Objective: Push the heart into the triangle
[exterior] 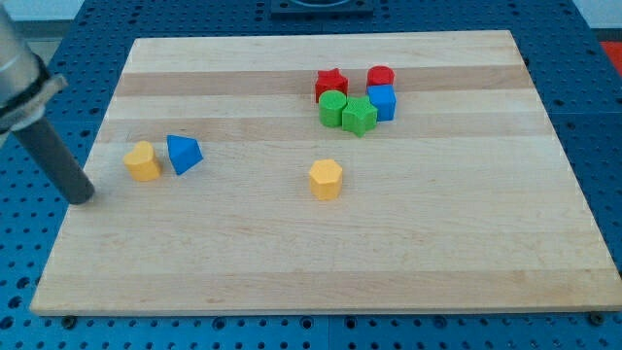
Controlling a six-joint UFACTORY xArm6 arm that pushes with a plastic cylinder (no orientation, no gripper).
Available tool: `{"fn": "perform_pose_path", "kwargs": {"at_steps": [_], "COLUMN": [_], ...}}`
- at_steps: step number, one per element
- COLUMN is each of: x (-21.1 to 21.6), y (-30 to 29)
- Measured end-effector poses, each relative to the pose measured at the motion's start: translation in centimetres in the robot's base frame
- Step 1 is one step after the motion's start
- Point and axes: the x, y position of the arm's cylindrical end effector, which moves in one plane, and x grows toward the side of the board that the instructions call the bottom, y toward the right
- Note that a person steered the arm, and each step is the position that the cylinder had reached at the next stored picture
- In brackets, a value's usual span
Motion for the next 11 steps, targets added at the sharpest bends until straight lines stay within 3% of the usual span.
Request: {"fn": "perform_pose_path", "kwargs": {"at_steps": [2, 4, 6, 8, 11], "x": [-2.8, -2.6, -6.4, -6.5, -7.8], "y": [0.1, 5.9, 7.3, 11.7, 13.6]}}
